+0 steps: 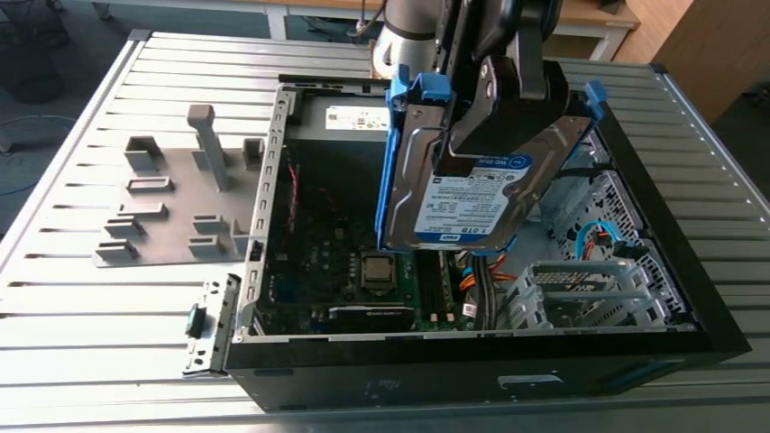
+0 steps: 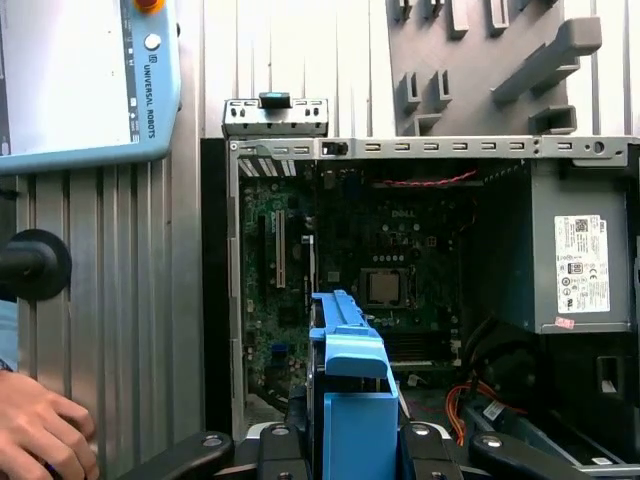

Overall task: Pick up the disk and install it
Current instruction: 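Pick up the disk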

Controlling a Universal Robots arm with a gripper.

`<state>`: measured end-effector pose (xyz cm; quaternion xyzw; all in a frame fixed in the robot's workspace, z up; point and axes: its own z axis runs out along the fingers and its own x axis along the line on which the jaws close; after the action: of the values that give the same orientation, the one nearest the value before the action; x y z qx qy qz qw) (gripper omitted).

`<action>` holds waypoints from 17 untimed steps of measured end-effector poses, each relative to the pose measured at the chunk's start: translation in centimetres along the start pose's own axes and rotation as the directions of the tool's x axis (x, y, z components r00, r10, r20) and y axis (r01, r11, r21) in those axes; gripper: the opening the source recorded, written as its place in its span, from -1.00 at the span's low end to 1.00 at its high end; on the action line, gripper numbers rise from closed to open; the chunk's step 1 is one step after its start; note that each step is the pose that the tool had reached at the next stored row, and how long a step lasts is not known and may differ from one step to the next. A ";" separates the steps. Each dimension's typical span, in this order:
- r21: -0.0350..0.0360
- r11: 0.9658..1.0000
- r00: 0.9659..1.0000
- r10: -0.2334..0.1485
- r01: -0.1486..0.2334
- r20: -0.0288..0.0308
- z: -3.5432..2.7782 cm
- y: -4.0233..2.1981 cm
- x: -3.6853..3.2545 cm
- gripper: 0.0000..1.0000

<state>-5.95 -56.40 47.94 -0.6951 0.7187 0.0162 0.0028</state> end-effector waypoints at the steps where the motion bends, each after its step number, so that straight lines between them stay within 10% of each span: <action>1: 0.000 1.000 1.000 0.000 0.000 0.000 0.00 0.00 0.00 -0.26; 17: 0.000 1.000 1.000 0.000 0.000 -0.003 -0.01 -0.44 -0.01 -0.26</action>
<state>-5.51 -56.40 47.94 -0.6952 0.7187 0.0152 0.0017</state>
